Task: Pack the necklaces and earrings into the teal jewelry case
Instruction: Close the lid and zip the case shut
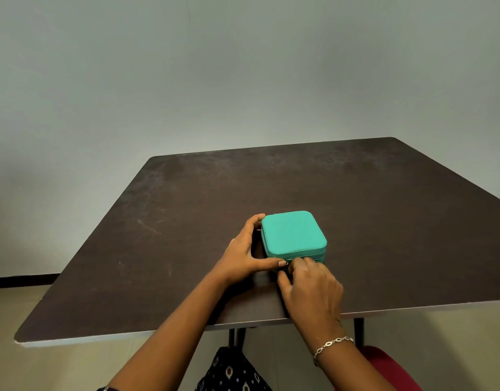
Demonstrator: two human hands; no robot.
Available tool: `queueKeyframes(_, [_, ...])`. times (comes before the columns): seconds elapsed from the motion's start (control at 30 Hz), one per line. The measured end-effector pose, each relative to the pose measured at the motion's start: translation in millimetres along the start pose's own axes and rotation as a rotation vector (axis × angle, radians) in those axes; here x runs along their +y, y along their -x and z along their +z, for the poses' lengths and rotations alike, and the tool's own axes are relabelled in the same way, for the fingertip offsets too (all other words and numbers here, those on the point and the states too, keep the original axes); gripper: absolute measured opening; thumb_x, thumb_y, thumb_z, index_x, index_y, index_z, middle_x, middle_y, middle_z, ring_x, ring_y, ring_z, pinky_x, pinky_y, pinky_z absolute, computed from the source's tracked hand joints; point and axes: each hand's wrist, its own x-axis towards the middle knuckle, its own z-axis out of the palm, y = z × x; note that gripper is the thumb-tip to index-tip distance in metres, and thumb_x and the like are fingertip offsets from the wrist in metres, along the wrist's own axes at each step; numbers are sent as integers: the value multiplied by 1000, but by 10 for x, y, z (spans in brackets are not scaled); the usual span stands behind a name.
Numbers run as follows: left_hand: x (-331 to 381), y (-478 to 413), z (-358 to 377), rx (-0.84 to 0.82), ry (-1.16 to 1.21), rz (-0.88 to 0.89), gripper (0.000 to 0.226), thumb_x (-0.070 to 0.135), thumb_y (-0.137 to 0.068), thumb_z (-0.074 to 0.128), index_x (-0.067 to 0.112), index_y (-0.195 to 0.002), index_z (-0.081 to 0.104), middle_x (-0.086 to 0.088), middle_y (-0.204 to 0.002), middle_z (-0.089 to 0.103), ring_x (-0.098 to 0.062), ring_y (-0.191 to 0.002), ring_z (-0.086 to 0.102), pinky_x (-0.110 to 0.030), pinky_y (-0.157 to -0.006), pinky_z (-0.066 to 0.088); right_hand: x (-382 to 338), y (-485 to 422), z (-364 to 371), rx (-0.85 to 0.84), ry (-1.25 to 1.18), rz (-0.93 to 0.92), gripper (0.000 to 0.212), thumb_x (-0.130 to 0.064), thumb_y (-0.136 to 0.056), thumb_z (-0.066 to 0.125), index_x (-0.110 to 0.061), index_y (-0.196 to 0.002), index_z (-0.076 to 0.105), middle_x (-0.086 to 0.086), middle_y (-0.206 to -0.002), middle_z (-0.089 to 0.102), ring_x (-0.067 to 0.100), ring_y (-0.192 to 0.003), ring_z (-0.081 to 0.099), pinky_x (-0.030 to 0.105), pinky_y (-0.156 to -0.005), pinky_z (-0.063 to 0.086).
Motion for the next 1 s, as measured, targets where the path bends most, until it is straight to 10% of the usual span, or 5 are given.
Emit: queueKeyframes(1.0, [-19, -4, 1, 27, 10, 18, 90, 25, -67, 81, 30, -136, 23, 13, -135, 39, -5, -128, 36, -26, -108, 29, 299, 41, -116, -128, -378, 123, 13, -10, -78, 68, -15, -69, 60, -4, -68, 56, 10, -56, 47, 12, -48, 27])
